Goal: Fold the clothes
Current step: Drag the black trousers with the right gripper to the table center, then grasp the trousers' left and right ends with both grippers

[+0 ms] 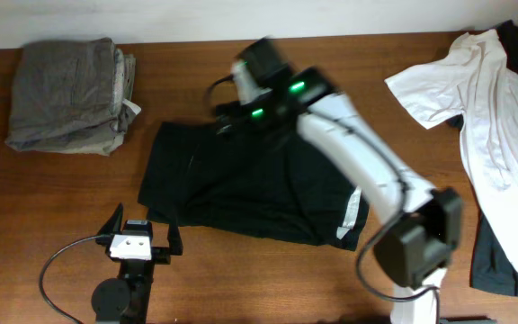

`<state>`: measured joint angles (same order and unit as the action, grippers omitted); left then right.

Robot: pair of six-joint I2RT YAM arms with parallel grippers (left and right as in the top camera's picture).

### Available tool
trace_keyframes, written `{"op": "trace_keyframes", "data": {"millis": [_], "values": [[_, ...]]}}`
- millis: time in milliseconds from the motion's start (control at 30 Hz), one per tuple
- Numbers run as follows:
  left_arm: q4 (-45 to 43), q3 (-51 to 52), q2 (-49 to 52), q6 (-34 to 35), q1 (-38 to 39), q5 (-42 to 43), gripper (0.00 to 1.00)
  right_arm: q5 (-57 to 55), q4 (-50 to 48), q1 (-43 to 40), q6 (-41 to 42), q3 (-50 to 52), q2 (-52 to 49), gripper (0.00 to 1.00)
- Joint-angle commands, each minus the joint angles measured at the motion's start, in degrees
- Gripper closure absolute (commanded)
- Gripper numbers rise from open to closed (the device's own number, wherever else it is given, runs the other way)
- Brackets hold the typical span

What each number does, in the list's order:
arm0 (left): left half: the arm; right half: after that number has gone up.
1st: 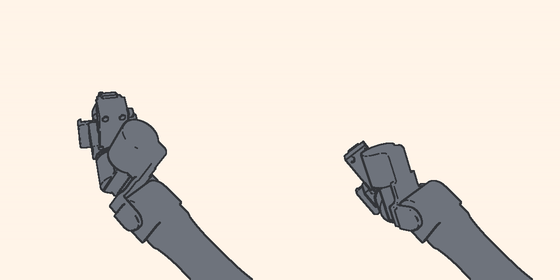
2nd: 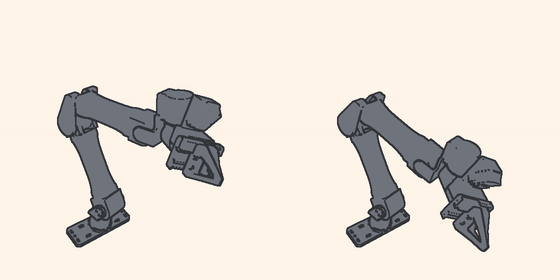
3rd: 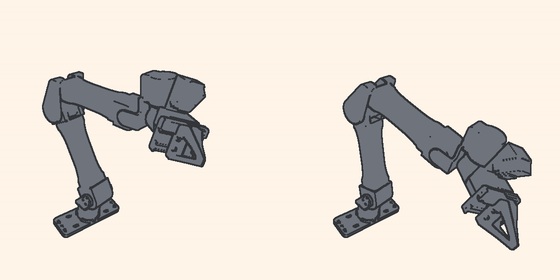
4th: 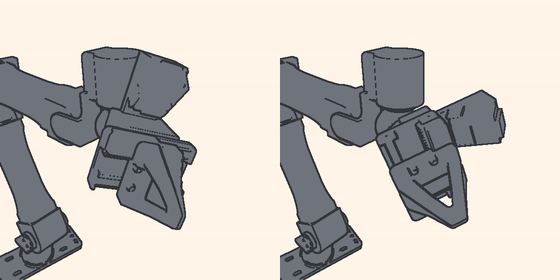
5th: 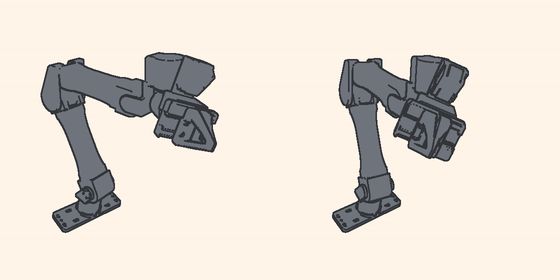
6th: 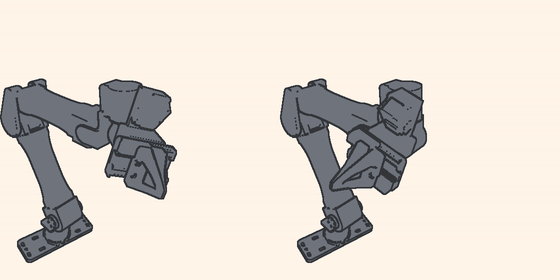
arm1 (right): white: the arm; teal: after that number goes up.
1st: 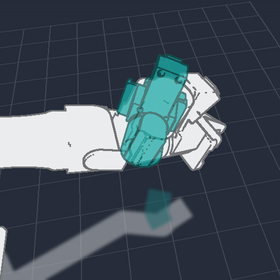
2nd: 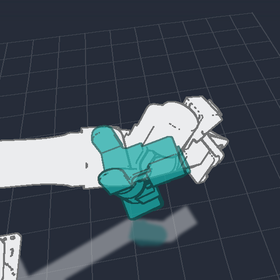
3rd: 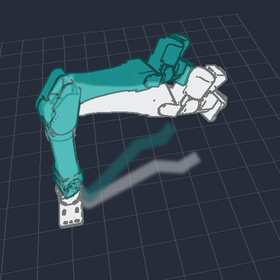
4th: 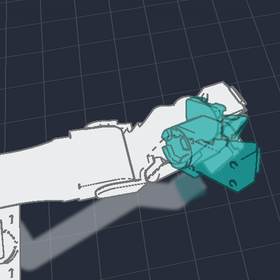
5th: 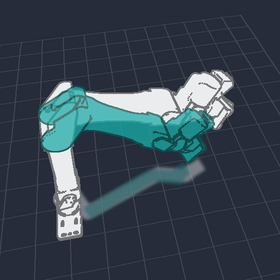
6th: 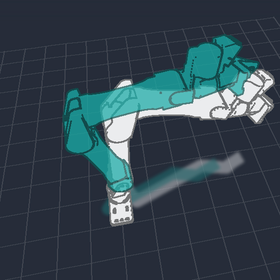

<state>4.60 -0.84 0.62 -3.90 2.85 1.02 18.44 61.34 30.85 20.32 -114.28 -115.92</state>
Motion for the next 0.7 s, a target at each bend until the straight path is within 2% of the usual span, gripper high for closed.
{"op": "trace_keyframes", "data": {"millis": [0, 133, 167, 233, 267, 333, 400, 500, 567, 667], "values": [[0.07, 0.37, -0.33, -0.94, 0.11, -0.42, 0.01, 2.19, 9.2, -6.99, -0.31, -0.9, 3.37, 0.01], [0.07, 0.37, -0.33, -0.94, 0.11, -0.42, 0.01, 0.13, 14.53, -13.03, -0.24, -0.42, 2.29, 0.01], [0.07, 0.37, -0.33, -0.94, 0.11, -0.42, 0.01, -2.29, 16.26, -14.32, 1.38, -0.42, 2.29, 0.01], [0.07, 0.37, -0.33, -0.94, 0.11, -0.42, 0.01, -15.02, 19.02, -17.4, 11.74, -0.42, 2.29, 0.01], [0.07, 0.37, -0.33, -0.94, 0.11, -0.42, 0.01, -17.2, 20.13, -19.02, 14.01, -0.42, 2.29, 0.01], [0.07, 0.37, -0.33, -0.94, 0.11, -0.42, 0.01, -15.28, 24.22, -22.38, 14.73, -0.42, 3.23, 0.01], [-0.02, 0.37, -0.33, -0.96, 0.11, -0.46, 0.01, -19.28, 28.3, -24.68, 14.67, -0.39, 3.8, 0.01], [-4.31, 0.31, -0.33, -0.9, 0.11, -0.07, 0.01, -23.21, 32.0, -24.68, 14.08, 2.58, 3.82, 0.01], [-2.38, 0.31, -0.33, -0.92, 0.11, 0.68, 0.01, -24.17, 32.63, -23.87, 14.82, 5.92, 4.42, 0.0], [-5.31, 0.31, -0.33, -0.66, 0.11, 5.53, 0.01, -28.22, 32.26, -22.14, 20.65, 11.41, 11.28, 0.01]]}}
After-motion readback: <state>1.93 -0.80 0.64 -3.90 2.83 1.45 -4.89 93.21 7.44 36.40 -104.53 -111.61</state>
